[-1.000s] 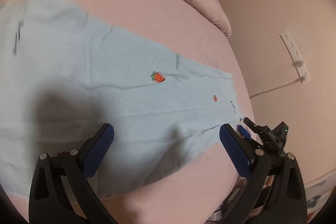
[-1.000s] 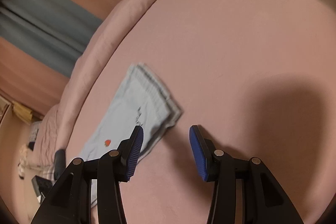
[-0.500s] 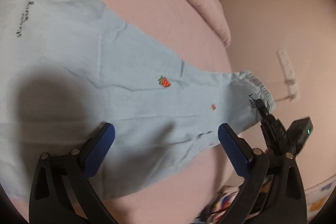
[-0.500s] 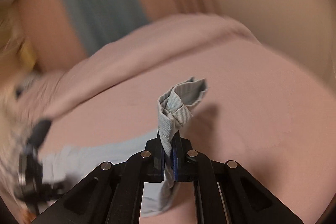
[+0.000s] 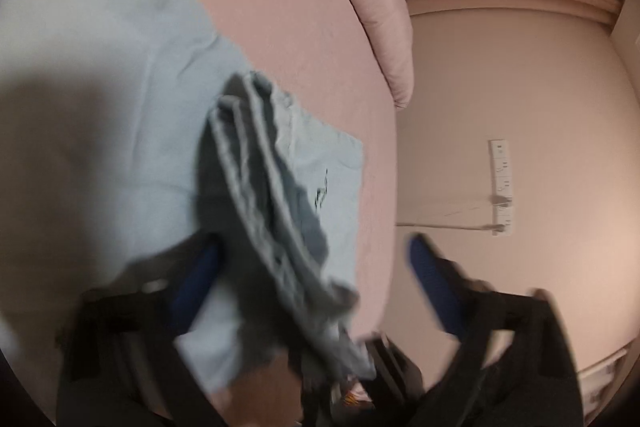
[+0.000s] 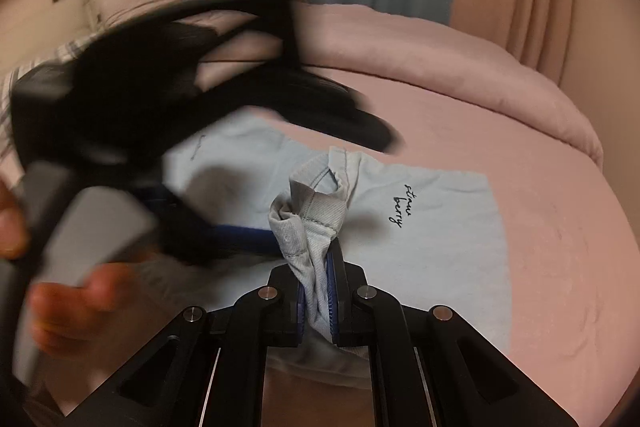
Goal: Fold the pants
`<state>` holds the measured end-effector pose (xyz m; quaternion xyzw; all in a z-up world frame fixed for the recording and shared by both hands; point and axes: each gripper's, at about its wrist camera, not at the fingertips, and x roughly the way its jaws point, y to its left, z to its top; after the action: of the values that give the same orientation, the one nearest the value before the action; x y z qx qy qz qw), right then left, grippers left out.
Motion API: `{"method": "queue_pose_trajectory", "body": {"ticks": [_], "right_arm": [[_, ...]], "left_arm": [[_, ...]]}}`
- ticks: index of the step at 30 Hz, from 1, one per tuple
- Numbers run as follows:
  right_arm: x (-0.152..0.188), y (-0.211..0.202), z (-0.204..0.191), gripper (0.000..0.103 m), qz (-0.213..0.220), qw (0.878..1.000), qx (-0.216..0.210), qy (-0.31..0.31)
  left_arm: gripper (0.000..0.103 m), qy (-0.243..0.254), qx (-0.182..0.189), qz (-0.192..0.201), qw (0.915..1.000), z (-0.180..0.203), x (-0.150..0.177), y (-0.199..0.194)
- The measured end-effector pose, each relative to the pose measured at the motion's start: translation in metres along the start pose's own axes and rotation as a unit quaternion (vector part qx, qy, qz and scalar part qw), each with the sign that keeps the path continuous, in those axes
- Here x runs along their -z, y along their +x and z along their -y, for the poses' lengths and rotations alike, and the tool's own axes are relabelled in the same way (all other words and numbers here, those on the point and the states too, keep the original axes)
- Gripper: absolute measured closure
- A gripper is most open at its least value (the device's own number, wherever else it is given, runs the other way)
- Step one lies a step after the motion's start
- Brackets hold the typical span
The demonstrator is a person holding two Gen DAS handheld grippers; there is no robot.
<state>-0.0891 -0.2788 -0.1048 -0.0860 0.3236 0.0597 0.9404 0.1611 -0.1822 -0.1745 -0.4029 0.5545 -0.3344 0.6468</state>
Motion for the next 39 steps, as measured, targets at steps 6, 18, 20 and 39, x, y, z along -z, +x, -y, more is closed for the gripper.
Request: {"method": "queue_pose_trajectory", "body": {"ticks": [6, 18, 20, 39], "right_arm": [[-0.009, -0.019, -0.018, 0.096, 0.045, 0.998, 0.022, -0.035], [-0.001, 0.014, -0.044, 0.063, -0.037, 0.993, -0.116, -0.004], [0.000, -0.003, -0.026, 0.059, -0.031, 0.991, -0.133, 0.016], [-0.055, 0.086, 0.127, 0.081, -0.153, 0.984, -0.003, 0.087]], "left_arm": [[0.093, 0.095, -0.022, 0.059, 0.9935, 0.029, -0.003, -0.035], [0.061, 0.079, -0.146, 0.111, 0.9799, -0.025, -0.029, -0.099], [0.044, 0.081, -0.158, 0.127, 0.9758, -0.024, -0.028, -0.115], [0.081, 0.129, -0.143, 0.033, 0.9807, -0.022, 0.023, -0.053]]}}
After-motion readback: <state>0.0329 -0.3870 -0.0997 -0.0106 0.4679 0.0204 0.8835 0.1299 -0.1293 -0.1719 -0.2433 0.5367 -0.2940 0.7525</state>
